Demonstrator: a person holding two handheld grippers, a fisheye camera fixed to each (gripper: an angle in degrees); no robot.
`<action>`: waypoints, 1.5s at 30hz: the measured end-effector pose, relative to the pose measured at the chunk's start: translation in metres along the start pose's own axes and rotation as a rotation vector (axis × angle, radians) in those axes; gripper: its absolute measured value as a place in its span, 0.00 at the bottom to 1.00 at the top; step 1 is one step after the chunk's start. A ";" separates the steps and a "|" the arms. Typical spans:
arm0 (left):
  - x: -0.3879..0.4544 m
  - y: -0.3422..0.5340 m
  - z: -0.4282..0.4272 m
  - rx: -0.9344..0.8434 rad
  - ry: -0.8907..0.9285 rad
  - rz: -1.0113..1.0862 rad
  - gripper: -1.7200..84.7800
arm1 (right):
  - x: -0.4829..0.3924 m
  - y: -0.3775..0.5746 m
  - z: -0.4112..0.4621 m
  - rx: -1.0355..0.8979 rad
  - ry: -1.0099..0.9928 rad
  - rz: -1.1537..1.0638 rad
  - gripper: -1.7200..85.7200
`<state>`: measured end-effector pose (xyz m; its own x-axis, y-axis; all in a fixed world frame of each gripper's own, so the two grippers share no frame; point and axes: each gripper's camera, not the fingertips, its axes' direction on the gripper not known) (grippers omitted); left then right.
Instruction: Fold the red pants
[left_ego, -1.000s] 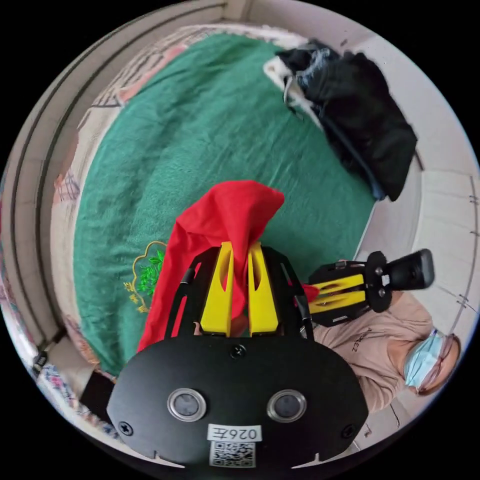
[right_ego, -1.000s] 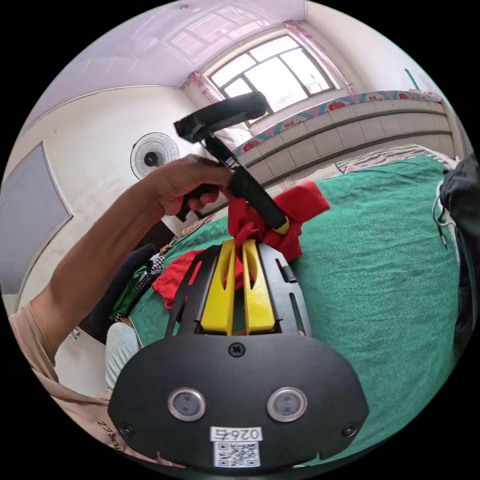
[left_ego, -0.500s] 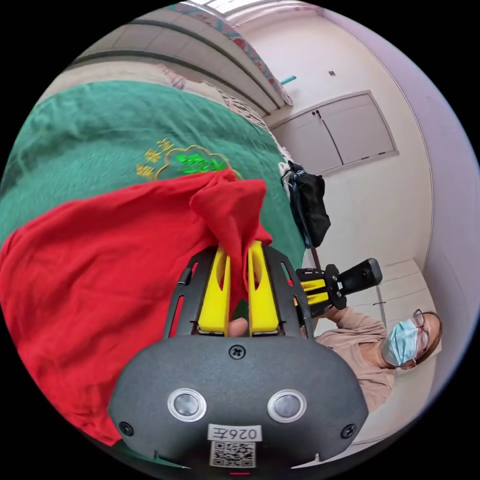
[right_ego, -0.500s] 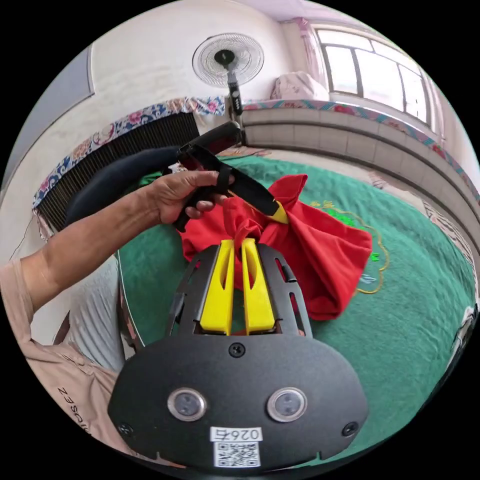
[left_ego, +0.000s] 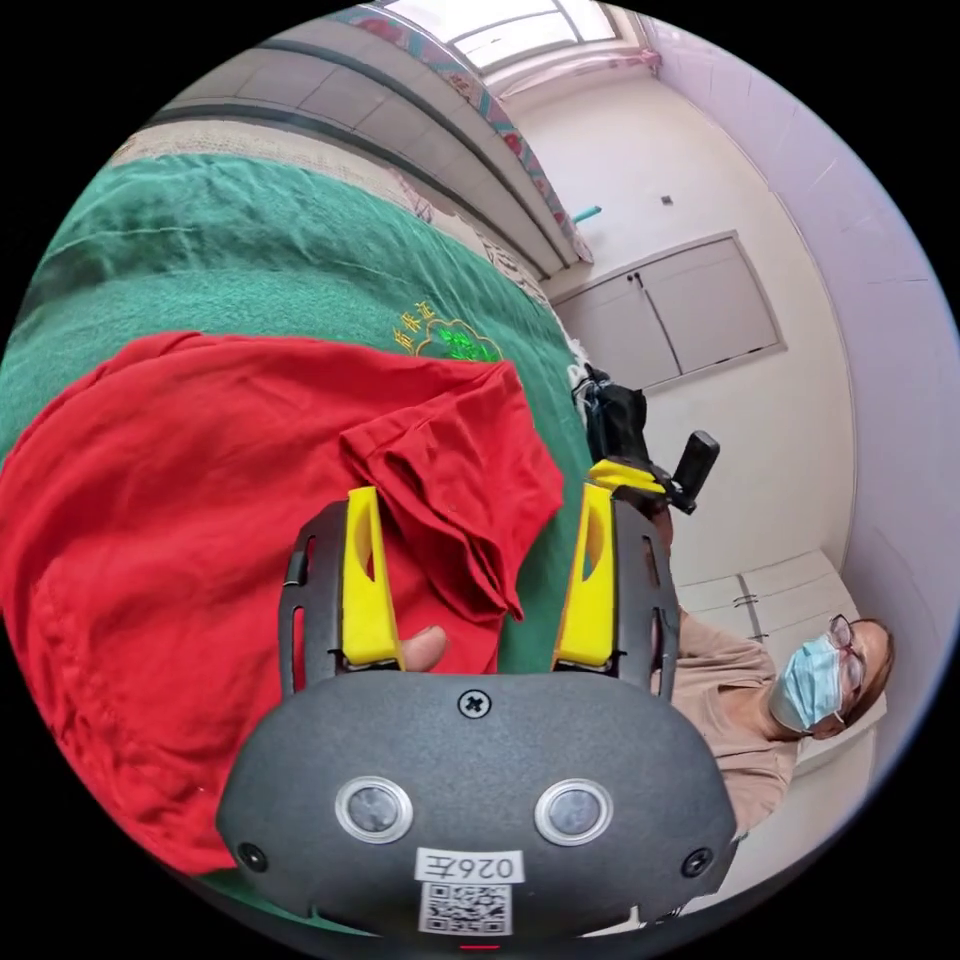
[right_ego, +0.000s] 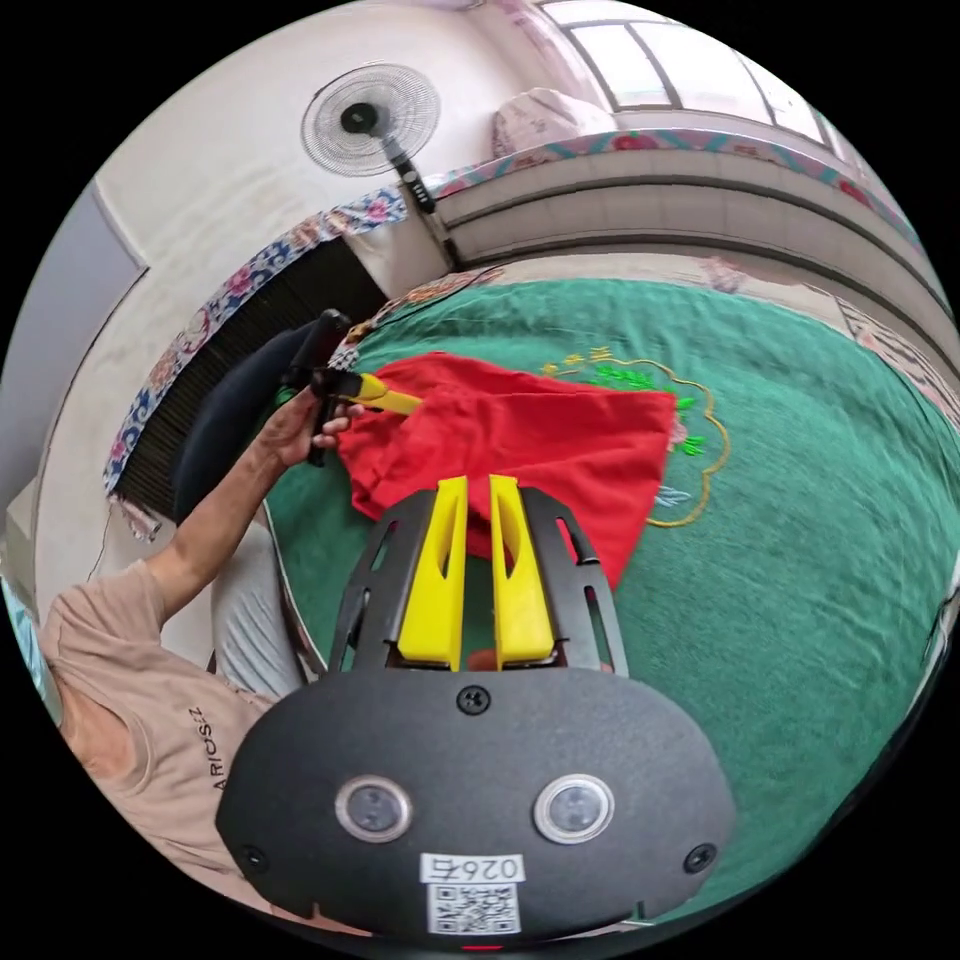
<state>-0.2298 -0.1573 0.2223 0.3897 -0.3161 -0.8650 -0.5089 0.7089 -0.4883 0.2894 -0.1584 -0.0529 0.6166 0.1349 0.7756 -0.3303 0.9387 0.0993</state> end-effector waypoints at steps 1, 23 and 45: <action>0.001 -0.002 0.006 -0.029 -0.053 0.002 0.29 | 0.009 0.002 0.001 0.017 0.009 0.028 0.04; 0.080 -0.043 0.050 0.040 -0.142 0.296 0.26 | 0.065 0.037 0.011 -0.112 0.245 0.107 0.05; 0.212 -0.182 0.223 -0.347 -0.373 0.314 0.11 | 0.148 0.125 0.018 -0.093 0.057 0.385 0.05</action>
<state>0.1167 -0.2128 0.1537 0.3913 0.1620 -0.9059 -0.8399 0.4653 -0.2795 0.3264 -0.0266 0.0859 0.4999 0.4970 0.7093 -0.4800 0.8407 -0.2507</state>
